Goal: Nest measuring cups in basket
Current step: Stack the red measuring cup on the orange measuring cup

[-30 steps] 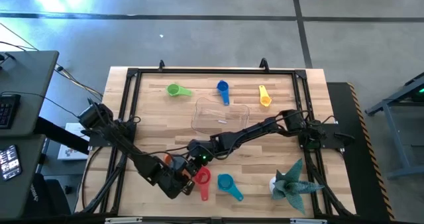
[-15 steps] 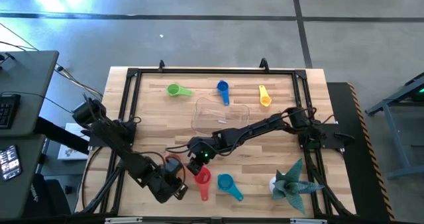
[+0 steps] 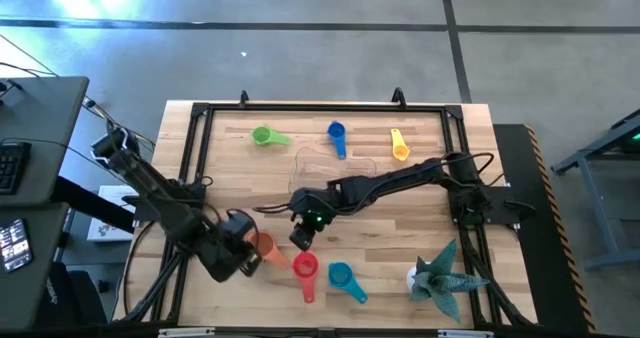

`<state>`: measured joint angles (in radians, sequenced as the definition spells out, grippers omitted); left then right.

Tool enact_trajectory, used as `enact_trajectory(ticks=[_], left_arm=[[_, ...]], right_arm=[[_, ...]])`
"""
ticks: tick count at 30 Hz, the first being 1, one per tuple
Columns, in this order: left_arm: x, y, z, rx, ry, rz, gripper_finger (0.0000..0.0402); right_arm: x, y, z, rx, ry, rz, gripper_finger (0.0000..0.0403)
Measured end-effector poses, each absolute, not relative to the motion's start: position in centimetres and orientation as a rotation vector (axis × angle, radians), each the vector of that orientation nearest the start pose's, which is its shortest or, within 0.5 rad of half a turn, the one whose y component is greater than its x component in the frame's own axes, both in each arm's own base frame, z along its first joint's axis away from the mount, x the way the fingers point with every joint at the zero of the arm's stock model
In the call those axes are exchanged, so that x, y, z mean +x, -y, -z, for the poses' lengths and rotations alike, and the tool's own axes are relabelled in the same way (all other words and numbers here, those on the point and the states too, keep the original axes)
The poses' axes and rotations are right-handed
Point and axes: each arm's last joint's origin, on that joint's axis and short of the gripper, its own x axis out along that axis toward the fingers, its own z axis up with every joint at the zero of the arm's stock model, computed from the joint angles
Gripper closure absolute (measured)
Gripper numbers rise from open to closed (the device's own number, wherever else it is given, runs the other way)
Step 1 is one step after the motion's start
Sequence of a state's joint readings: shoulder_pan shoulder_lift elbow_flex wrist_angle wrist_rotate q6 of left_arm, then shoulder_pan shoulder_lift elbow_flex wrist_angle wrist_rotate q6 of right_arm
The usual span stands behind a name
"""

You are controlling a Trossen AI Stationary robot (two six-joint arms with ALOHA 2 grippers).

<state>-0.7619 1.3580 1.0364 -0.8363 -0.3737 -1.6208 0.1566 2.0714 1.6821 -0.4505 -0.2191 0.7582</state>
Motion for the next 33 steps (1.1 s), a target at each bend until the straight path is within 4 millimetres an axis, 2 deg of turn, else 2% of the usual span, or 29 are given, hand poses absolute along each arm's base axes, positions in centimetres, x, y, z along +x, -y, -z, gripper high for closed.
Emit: enact_trajectory(ticks=[4,11,22,33], left_arm=[[18.0,15.7,-26.6,-0.835,-0.92,-0.478,0.0328],[16.5,14.5,-27.6,-0.769,-0.918,-0.491,0.0328],[15.6,13.5,-27.7,-0.695,-0.947,-0.534,0.0328],[15.6,13.5,-27.7,-0.659,-0.956,-0.517,0.0328]], right_arm=[[44.2,-7.7,-22.5,0.692,-1.042,0.031,0.0289],[42.6,-9.0,-22.1,0.659,-1.15,0.157,0.0289],[41.8,-12.9,-22.1,0.725,-1.089,0.285,0.0289],[41.7,-13.4,-21.9,0.707,-1.089,0.276,0.0282]])
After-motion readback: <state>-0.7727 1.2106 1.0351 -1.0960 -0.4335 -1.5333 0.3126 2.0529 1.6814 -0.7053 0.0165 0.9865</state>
